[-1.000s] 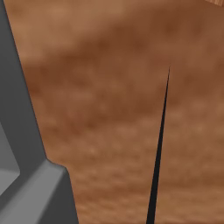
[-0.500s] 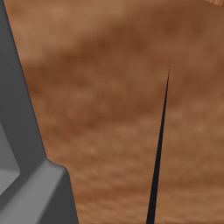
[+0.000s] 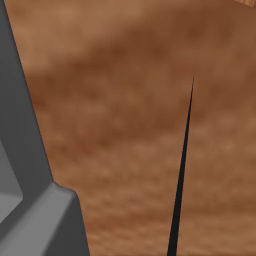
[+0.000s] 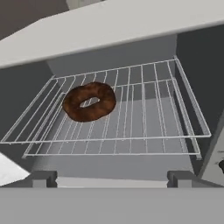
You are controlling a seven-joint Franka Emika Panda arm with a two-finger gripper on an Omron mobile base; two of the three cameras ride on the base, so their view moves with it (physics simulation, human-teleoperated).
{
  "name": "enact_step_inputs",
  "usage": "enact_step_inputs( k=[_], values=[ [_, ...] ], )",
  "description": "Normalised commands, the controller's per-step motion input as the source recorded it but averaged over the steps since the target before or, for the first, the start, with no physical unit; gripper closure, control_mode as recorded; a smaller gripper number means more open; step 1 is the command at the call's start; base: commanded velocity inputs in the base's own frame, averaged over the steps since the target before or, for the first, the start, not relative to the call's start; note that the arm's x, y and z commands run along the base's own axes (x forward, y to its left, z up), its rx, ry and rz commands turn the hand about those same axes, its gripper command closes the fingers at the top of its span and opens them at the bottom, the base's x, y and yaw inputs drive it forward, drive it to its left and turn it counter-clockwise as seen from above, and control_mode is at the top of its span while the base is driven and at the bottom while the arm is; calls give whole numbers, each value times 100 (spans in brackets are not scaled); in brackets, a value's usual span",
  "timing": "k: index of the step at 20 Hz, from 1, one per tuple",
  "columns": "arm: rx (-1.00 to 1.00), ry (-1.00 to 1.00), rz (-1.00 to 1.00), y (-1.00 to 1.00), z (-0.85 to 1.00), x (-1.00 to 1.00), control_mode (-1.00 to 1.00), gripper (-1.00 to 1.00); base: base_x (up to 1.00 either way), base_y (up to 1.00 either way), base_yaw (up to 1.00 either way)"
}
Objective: Pick up the bagel from the plate, place it on the toaster oven rack, close the door, and set the timer.
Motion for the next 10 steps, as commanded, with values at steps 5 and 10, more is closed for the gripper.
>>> enact_step_inputs(
  k=[5, 10],
  values=[
    [1, -5, -4, -41, 0, -58, -100, -100, 0, 0, 0],
    [0, -10, 3, -29, -6, -49, -100, -100, 0, 0, 0]
  ],
)
